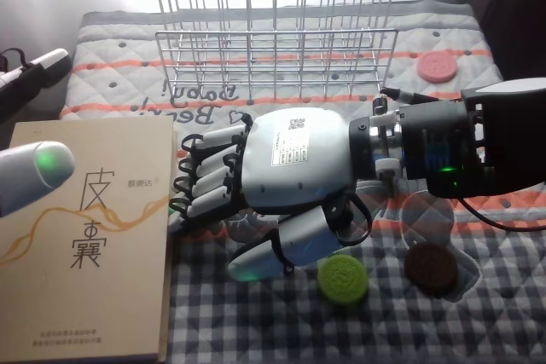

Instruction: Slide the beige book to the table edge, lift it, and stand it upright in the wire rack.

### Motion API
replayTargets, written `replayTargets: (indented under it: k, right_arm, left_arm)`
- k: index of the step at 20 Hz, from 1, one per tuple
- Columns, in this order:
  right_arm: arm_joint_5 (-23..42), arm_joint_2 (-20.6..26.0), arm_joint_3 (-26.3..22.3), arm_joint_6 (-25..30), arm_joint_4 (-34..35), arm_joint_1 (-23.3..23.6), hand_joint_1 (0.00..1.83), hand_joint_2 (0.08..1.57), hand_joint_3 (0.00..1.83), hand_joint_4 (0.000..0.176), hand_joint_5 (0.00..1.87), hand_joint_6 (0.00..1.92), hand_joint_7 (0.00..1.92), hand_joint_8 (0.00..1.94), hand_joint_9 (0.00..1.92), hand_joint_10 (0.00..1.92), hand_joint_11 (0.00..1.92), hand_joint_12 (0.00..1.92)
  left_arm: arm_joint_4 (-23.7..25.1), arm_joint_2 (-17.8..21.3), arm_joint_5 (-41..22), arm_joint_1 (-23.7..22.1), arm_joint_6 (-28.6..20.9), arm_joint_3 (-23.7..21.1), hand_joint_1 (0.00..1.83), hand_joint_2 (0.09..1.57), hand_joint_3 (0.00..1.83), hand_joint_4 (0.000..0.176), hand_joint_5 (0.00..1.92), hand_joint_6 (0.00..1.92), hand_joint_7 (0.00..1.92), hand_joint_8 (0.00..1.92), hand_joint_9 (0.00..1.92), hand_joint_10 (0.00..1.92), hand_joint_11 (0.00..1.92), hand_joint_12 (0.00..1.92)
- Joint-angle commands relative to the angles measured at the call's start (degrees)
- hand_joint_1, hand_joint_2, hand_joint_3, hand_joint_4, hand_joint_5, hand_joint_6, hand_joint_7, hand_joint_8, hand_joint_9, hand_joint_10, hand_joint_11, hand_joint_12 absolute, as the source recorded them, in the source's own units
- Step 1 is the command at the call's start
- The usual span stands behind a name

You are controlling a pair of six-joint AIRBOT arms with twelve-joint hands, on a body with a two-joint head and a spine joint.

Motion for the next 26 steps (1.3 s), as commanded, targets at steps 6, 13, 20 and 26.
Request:
replayTargets:
  k: [6, 13, 20, 26]
  right_arm:
    - [4.15, -1.55, 0.88, 0.25, 3.54, 1.69, 0.0, 1.36, 0.01, 0.0, 0.39, 0.01, 0.42, 0.01, 0.37, 0.01, 0.09, 0.78]
    - [4.14, -2.33, 1.37, 0.24, 3.55, 1.96, 0.0, 1.35, 0.0, 0.0, 0.4, 0.0, 0.43, 0.0, 0.47, 0.01, 0.17, 0.79]
    - [3.94, -2.76, 1.56, 0.24, 3.55, 2.07, 0.0, 1.37, 0.0, 0.0, 0.41, 0.0, 0.44, 0.0, 0.48, 0.01, 0.18, 0.84]
    - [3.52, -2.94, 1.65, 0.25, 3.54, 2.13, 0.0, 1.37, 0.0, 0.0, 0.4, 0.0, 0.44, 0.0, 0.47, 0.0, 0.15, 0.84]
  left_arm:
    - [-0.02, -0.29, -7.52, -0.32, -0.63, 0.61, 0.0, 1.24, 0.02, 0.085, 0.0, 0.0, 0.0, 0.0, 0.0, 0.0, 0.0, 0.0]
    - [-0.02, -0.52, -7.58, -0.32, -0.89, 0.73, 0.0, 1.25, 0.02, 0.082, 0.0, 0.0, 0.0, 0.0, 0.0, 0.0, 0.0, 0.0]
    - [-0.02, -0.59, -7.65, -0.32, -1.13, 0.73, 0.0, 1.27, 0.02, 0.082, 0.0, 0.0, 0.0, 0.0, 0.0, 0.0, 0.0, 0.0]
    - [-0.03, -0.67, -7.8, -0.32, -1.33, 0.72, 0.0, 1.27, 0.02, 0.079, 0.0, 0.0, 0.0, 0.0, 0.0, 0.0, 0.0, 0.0]
